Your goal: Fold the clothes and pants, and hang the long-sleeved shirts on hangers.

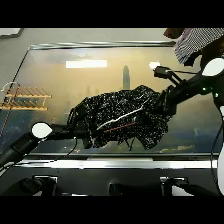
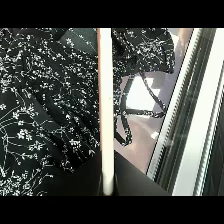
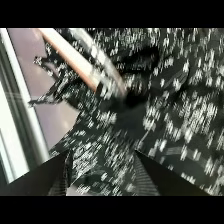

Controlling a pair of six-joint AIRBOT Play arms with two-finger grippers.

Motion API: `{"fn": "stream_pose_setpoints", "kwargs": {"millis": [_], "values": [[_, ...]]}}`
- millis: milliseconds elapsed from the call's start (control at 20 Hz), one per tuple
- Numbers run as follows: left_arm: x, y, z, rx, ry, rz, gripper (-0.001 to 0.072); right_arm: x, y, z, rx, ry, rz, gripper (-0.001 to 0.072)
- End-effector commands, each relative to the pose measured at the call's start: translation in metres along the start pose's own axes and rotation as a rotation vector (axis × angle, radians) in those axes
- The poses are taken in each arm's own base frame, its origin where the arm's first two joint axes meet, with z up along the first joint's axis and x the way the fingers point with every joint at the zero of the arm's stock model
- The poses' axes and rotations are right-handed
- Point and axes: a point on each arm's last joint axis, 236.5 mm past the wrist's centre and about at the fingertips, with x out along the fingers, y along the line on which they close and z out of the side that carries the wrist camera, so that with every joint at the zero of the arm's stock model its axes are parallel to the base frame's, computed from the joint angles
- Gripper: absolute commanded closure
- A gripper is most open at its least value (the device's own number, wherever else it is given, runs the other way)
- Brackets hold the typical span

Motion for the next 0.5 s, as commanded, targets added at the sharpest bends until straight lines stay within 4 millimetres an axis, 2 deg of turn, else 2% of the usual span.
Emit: {"fn": "stream_pose_setpoints", "kwargs": {"millis": [0, 100, 250, 450], "values": [[0.0, 0.0, 0.0, 0.001, -0.001, 0.0, 0.0678, 0.015, -0.006, 0.017, -0.086, -0.088, 0.046, 0.0284], [0.0, 0.0, 0.0, 0.001, -0.001, 0.0, 0.0679, 0.023, -0.006, 0.022, -0.074, -0.125, 0.088, 0.0285], [0.0, 0.0, 0.0, 0.001, -0.001, 0.0, 0.0678, 0.034, -0.001, 0.02, -0.074, -0.132, 0.164, 0.0295], [0.0, 0.0, 0.0, 0.001, -0.001, 0.0, 0.0678, 0.043, -0.002, 0.02, -0.067, -0.154, 0.211, 0.0366]]}}
